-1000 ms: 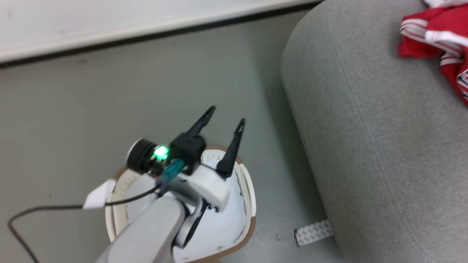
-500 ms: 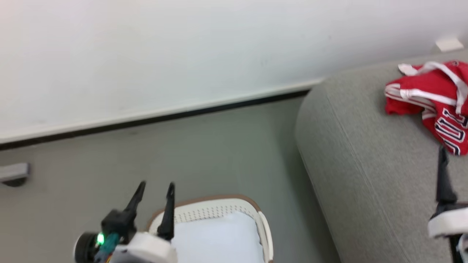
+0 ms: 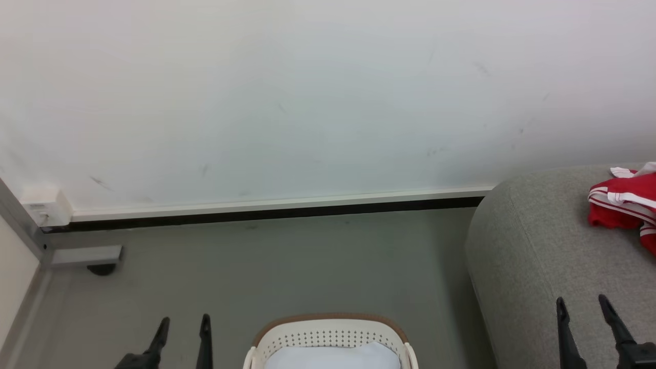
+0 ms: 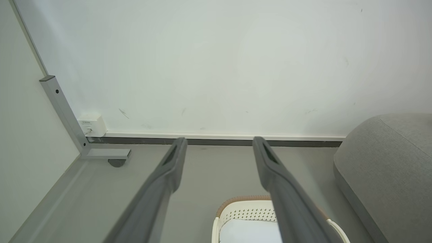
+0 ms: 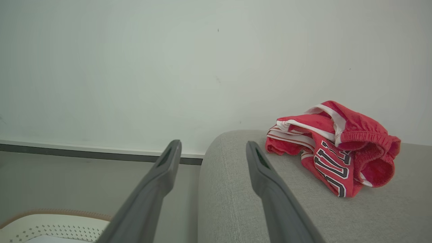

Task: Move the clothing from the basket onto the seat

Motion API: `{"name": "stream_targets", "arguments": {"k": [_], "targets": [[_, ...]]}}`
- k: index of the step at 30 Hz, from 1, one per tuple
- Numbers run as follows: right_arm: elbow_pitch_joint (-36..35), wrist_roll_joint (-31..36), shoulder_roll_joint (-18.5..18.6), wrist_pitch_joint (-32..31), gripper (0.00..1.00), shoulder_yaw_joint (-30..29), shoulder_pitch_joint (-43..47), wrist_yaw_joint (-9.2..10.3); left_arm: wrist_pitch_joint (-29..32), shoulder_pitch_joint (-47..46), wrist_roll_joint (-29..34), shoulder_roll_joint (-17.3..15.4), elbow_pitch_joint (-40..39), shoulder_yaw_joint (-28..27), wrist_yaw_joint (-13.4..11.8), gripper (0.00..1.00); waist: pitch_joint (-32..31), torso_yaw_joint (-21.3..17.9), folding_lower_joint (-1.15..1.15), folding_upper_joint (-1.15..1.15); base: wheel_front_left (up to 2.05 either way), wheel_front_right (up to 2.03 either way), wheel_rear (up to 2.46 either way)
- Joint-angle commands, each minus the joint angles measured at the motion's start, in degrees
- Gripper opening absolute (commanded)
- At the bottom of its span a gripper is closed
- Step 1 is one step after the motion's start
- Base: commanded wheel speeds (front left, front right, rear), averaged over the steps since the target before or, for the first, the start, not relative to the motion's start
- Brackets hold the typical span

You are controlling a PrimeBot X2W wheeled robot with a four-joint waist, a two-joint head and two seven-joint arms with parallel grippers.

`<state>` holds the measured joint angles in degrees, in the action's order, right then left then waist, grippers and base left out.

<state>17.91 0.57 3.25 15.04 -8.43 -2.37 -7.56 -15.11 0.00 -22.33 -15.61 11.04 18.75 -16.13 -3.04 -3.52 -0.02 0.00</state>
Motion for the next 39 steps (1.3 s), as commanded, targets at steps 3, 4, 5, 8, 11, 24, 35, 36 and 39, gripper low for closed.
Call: {"name": "stream_targets", "arguments": {"k": [3,4,5,8,11,24,35,36,39], "targets": [[1.6,0.6,-0.2,0.2,1.00,1.2,1.5,0.15,0.0,1.9,1.6,0.8,0.0,-1.9,0.7,1.00,-1.1,0.9,0.02,0.00,0.00,0.00,0.00],[2.1,0.1,-0.3,0.2,1.00,1.7,1.6,0.15,0.0,2.3,2.0,1.3,-0.1,-2.3,0.8,1.00,-1.2,1.0,0.02,0.00,0.00,0.00,0.00],[2.4,-0.4,-0.3,0.2,1.00,1.9,1.6,0.15,0.0,2.6,2.4,1.7,-0.3,-2.5,1.0,1.00,-1.3,1.1,0.02,0.00,0.00,0.00,0.00],[2.9,-1.9,-0.3,0.2,1.00,2.6,1.5,0.14,0.0,2.7,3.2,2.3,0.0,-4.1,2.2,1.00,-1.2,1.3,0.02,0.00,0.00,0.00,0.00],[3.1,-2.3,-0.3,0.2,1.00,3.1,1.6,0.14,0.0,2.8,4.3,3.4,-0.2,-4.8,3.0,1.00,-1.2,1.4,0.02,0.00,0.00,0.00,0.00],[4.0,-2.7,-0.6,-0.2,0.00,3.6,1.4,0.00,0.0,2.7,6.3,5.5,1.7,-7.1,5.6,0.00,-0.7,0.8,0.02,0.00,0.00,0.00,0.00],[3.8,-14.9,-0.7,-3.7,0.00,2.8,0.4,0.01,3.1,1.5,-4.1,6.7,2.4,-9.6,8.0,0.00,-0.4,1.0,0.02,0.00,0.00,0.00,0.00],[3.6,-16.0,-0.7,-3.9,0.00,2.9,0.4,0.01,3.4,1.4,-5.1,6.8,2.4,-9.9,8.2,0.00,-0.3,1.0,0.02,0.00,0.00,0.00,0.00],[3.1,-19.5,-0.7,-4.5,0.00,3.0,0.3,0.02,4.1,1.0,-7.9,7.0,2.4,-10.6,8.9,0.00,-0.2,1.1,0.02,0.00,0.00,0.00,0.00]]}}
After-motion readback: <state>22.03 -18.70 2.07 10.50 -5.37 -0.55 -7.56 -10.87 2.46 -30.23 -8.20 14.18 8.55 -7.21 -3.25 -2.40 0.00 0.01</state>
